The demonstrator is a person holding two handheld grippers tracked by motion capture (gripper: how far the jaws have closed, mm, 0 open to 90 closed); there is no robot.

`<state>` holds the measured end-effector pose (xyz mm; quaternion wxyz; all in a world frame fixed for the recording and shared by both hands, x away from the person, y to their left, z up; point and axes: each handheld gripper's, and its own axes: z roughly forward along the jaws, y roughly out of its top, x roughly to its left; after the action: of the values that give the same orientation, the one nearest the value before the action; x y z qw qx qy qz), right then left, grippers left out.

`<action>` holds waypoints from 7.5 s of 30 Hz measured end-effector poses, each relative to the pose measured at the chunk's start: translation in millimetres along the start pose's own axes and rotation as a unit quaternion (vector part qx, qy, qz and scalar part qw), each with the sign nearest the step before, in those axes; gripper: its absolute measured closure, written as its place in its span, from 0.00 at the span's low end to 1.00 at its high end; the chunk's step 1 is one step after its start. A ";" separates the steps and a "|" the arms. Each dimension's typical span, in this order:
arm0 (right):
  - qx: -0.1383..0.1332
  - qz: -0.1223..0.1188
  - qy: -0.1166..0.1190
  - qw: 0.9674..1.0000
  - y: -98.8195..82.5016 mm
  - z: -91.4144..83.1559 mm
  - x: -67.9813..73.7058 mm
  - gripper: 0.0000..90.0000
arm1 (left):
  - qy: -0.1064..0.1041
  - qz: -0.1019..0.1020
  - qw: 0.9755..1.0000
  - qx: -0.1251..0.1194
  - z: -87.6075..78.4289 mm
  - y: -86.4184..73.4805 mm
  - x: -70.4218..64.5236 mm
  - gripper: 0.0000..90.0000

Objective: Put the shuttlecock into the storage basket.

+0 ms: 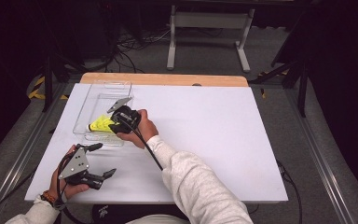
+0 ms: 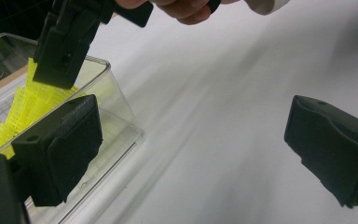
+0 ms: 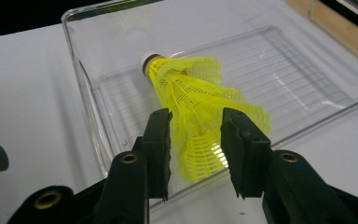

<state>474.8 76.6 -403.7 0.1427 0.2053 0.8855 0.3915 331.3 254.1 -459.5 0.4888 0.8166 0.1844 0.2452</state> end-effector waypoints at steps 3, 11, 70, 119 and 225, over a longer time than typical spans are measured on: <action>-0.008 -0.006 -0.008 1.000 -1.4 -6.8 1.4 0.71 | 0.001 0.001 1.000 0.001 0.6 0.3 -0.4 0.06; -0.020 -0.010 -0.021 1.000 -8.9 -15.7 1.0 0.70 | 0.001 0.002 1.000 0.003 1.4 0.1 -0.1 0.06; -0.096 -0.055 -0.080 0.991 -60.1 -59.2 3.4 0.27 | 0.010 0.007 1.000 0.011 3.3 0.1 -1.3 0.06; -0.127 -0.079 -0.148 0.978 -109.8 -104.8 -3.3 0.15 | 0.015 0.007 1.000 0.017 5.2 0.1 -2.0 0.06; -0.125 -0.075 -0.231 0.962 -181.6 -196.1 -25.2 0.14 | 0.022 0.014 1.000 0.017 2.4 0.5 -1.2 0.05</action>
<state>370.0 -170.5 -409.9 0.3966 0.2036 0.7853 0.4295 331.7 251.6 -460.3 0.4674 0.8216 0.1876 0.2670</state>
